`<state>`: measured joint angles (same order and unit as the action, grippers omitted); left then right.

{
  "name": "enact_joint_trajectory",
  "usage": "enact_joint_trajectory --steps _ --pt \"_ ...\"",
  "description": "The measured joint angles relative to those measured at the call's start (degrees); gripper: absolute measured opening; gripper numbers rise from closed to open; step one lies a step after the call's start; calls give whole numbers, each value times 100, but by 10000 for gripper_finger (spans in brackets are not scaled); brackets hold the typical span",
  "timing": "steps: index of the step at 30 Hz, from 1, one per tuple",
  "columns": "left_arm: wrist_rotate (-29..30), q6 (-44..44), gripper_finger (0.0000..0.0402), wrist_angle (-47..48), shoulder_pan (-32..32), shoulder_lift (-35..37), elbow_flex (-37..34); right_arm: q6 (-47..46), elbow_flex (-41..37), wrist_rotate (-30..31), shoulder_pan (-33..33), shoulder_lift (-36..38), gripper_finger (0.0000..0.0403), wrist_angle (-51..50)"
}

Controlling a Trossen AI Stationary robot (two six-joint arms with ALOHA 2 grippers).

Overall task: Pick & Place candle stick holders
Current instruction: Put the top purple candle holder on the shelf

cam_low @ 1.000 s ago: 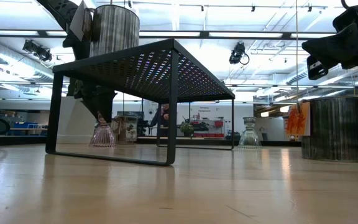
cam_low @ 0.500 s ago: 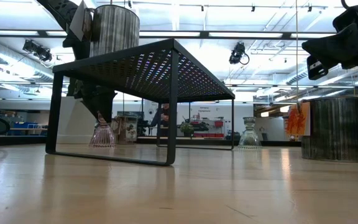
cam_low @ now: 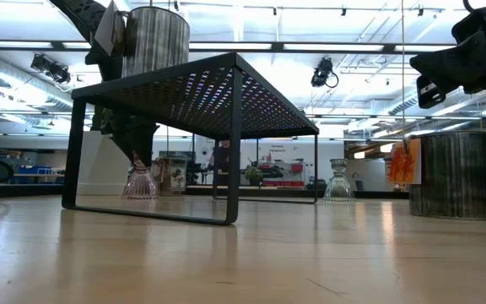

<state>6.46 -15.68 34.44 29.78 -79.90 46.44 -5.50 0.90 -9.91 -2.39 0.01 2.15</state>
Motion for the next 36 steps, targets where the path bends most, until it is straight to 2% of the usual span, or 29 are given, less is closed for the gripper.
enact_joint_trajectory --steps 4,36 --pt "-8 -2 173 0 0 2 0 2 1 0 -2 0 12 0" --pt "-15 -4 173 2 0 2 0 0 0 0 -1 0 12 1"
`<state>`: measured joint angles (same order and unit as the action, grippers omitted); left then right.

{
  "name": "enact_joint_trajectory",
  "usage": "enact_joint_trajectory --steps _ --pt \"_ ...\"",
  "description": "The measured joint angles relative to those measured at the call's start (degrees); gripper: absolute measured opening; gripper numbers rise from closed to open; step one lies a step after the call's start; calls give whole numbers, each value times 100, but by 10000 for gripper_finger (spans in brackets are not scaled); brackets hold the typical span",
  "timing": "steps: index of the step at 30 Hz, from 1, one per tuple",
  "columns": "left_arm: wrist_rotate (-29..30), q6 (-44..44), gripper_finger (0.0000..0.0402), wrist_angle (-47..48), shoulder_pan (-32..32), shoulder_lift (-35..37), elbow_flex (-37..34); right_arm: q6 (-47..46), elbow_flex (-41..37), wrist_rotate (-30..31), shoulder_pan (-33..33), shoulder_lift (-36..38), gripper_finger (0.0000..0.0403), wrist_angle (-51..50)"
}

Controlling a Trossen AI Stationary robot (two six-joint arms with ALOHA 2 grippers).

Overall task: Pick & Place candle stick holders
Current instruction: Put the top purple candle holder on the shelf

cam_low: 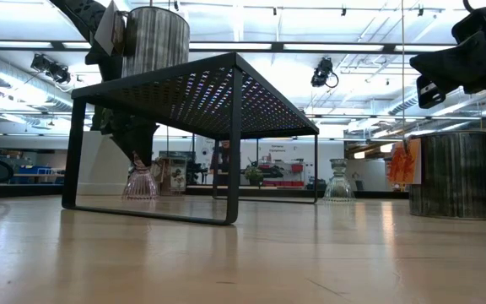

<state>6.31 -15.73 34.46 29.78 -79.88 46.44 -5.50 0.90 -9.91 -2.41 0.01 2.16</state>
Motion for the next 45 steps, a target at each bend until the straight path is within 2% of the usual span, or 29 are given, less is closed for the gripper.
enact_joint_trajectory --steps 11,32,45 --pt "-16 123 173 80 -1 0 66 1 0 0 1 0 12 0" --pt "411 491 173 1007 7 0 1050 1 1 0 1 0 12 -1" --pt "553 660 174 1735 7 0 1997 2 -1 0 1 0 12 -1"
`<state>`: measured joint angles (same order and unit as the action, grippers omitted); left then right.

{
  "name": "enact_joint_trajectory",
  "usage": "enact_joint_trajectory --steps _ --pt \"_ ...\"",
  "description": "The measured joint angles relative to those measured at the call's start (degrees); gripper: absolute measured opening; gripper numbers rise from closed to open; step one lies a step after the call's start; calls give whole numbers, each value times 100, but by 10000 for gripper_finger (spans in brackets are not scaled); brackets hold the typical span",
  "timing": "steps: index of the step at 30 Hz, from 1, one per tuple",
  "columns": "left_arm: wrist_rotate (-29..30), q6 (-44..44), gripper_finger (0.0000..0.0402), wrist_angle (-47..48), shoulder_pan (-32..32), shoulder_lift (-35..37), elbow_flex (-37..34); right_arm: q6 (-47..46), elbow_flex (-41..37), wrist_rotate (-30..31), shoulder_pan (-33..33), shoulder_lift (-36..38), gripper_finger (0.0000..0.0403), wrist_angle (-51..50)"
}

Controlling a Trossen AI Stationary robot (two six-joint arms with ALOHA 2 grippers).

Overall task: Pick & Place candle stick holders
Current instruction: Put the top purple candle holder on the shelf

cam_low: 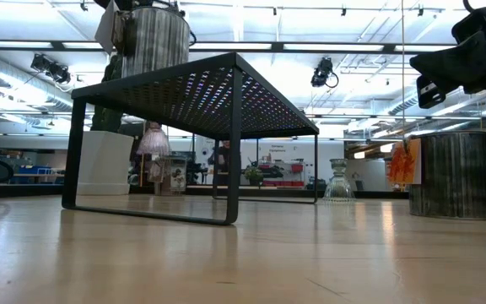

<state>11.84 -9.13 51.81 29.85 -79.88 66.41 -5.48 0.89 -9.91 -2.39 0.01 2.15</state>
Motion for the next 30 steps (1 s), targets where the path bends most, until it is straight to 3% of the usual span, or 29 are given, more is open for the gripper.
enact_joint_trajectory --steps 14,30 --pt "-59 305 174 326 -24 0 1024 -2 0 0 -1 0 12 1" --pt "-370 533 174 279 -184 0 1167 -2 2 0 0 0 12 0"
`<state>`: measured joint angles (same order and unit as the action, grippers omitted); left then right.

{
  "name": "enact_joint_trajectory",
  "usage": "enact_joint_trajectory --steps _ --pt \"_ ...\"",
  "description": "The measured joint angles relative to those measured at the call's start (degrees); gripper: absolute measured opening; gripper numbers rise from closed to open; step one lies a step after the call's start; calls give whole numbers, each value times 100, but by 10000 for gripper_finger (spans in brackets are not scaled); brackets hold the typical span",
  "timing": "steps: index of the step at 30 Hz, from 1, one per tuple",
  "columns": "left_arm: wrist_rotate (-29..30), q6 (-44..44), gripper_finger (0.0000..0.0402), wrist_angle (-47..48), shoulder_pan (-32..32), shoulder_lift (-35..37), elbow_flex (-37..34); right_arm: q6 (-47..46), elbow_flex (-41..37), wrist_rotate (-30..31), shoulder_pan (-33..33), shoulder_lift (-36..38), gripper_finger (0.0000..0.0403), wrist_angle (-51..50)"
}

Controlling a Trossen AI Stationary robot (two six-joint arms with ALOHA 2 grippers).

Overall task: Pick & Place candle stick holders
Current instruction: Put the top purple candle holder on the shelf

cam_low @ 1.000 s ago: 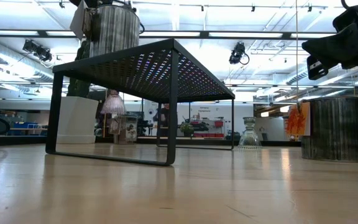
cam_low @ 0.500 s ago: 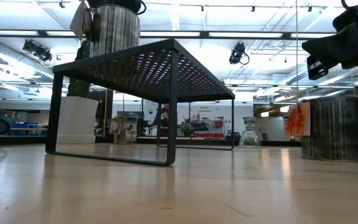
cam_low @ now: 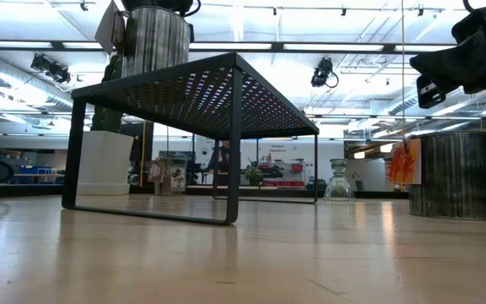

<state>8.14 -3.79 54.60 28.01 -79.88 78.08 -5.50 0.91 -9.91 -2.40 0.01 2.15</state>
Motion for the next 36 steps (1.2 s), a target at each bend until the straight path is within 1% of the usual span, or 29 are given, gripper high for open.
enact_joint_trajectory --steps 8,12,17,24,27,31,36 --pt "9 -24 174 -71 -166 0 0 0 -2 2 0 0 12 2" --pt "-133 -35 174 0 -166 -1 59 0 0 0 -1 0 12 1" --pt "-132 -25 174 115 -188 -118 518 0 0 0 0 0 12 0" --pt "-137 157 174 518 -190 -664 1491 0 0 0 0 0 12 0" --pt "-139 271 174 516 -190 -897 1805 0 0 0 0 0 12 2" --pt "-175 329 174 524 -240 -1110 1963 1 -1 0 -1 0 12 1" --pt "-514 457 174 546 -301 -1289 1963 0 0 0 0 0 12 2"
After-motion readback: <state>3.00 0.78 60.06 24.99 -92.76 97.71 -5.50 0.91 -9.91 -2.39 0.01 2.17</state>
